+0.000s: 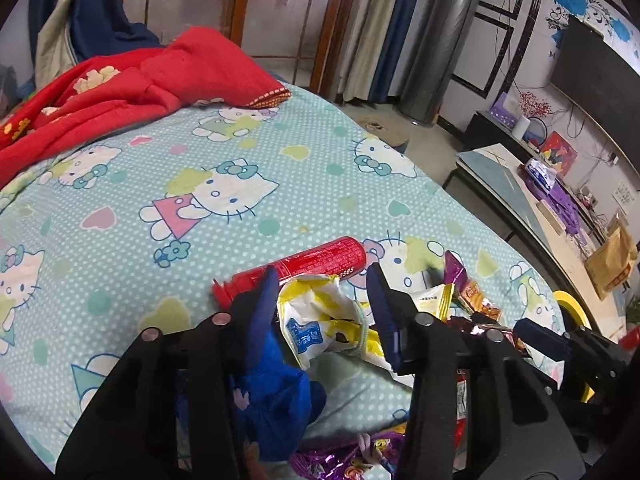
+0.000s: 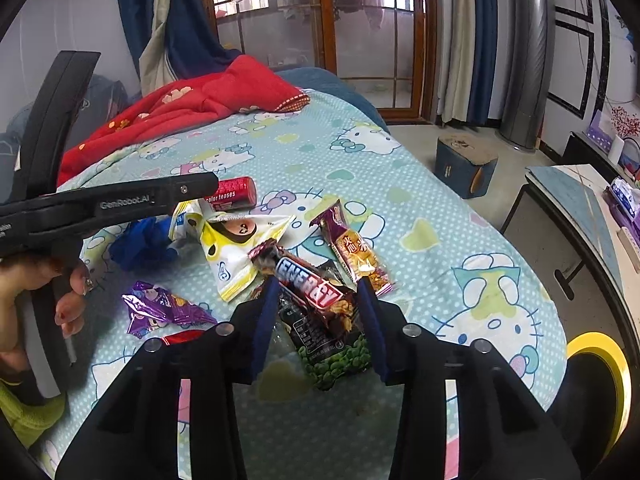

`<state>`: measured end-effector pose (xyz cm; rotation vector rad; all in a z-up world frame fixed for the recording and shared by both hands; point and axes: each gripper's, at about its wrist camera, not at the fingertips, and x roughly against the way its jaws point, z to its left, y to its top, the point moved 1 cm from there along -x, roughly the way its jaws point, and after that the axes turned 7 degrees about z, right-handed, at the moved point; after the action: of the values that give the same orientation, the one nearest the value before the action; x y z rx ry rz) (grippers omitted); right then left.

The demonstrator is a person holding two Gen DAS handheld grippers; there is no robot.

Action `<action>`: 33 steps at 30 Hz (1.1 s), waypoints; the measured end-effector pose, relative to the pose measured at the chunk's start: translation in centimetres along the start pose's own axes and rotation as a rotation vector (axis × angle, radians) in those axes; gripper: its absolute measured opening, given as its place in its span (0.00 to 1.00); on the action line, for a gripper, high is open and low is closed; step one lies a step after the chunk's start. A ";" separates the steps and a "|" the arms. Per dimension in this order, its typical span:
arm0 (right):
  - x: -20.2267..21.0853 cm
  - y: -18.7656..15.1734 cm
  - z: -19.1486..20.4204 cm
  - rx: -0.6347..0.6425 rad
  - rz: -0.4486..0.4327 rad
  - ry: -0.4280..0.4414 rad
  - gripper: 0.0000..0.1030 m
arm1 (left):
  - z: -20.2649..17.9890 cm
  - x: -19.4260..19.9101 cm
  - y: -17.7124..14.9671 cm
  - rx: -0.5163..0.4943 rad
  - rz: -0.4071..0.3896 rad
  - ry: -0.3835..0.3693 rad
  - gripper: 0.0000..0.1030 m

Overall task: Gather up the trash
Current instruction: 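Grasp the yellow-white wrapper with the left tool while the right tool grasps the dark chocolate bar, then carry the yellow wrapper and chocolate bar over the yellow-rimmed bin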

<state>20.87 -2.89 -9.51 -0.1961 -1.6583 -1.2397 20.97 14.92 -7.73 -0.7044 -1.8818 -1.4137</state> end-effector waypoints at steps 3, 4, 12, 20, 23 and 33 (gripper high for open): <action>0.0 -0.2 -0.3 -0.007 0.001 0.003 0.31 | 0.1 0.0 -0.1 0.001 -0.004 0.011 0.24; 0.0 -0.3 -0.3 -0.008 0.001 0.002 0.30 | 0.2 0.1 -0.2 0.003 -0.004 0.007 0.24; 0.5 -1.0 -0.5 -0.013 -0.009 0.006 0.20 | -0.3 0.4 -0.8 -0.015 -0.014 0.001 0.11; 1.5 -2.1 -0.9 -0.044 -0.021 0.034 0.06 | -1.4 0.9 -1.4 -0.045 -0.043 -0.026 0.02; 2.1 -2.5 -1.0 -0.060 -0.040 0.041 0.06 | -1.1 1.4 -1.5 -0.024 -0.061 -0.058 0.01; 4.4 -3.1 -0.9 -0.082 -0.095 0.072 0.06 | -1.7 4.8 -1.6 0.011 -0.159 -0.148 0.00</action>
<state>17.34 -6.79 -8.05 -0.1219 -1.5719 -1.3719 17.06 13.00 -4.70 -0.6826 -2.0987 -1.4830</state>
